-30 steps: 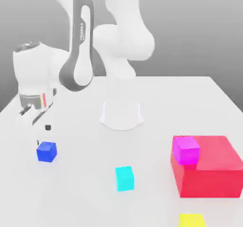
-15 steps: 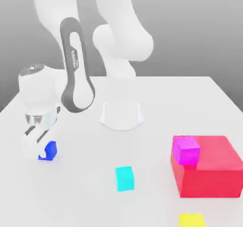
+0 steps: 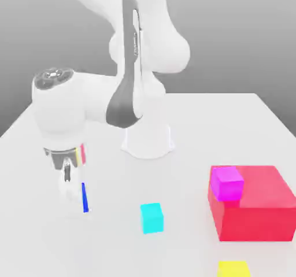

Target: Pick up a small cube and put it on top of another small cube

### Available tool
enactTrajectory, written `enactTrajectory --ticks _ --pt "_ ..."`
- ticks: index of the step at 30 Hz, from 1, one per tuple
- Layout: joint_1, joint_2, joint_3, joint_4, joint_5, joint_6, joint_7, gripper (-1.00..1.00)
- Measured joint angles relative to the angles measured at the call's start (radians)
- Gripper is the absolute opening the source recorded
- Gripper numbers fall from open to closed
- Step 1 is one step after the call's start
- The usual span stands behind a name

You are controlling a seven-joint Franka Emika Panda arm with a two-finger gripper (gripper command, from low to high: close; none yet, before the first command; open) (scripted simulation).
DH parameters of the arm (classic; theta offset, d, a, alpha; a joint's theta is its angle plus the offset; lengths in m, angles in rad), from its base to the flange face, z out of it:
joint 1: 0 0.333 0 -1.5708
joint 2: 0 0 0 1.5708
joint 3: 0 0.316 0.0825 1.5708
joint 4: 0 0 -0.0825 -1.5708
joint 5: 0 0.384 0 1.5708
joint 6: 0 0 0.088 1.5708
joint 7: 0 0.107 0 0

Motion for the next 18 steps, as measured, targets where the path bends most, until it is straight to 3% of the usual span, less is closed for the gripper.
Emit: enactTrajectory --ticks 9,12,13,18 --pt "0.276 0.122 0.186 0.284 -0.110 -0.150 0.085 -1.00" --pt "0.354 0.226 0.168 0.341 -0.185 -0.102 0.139 -1.00" --pt "0.373 0.262 0.150 0.347 -0.210 -0.074 0.156 1.00" --pt "0.373 0.262 0.150 0.347 -0.210 -0.074 0.156 1.00"
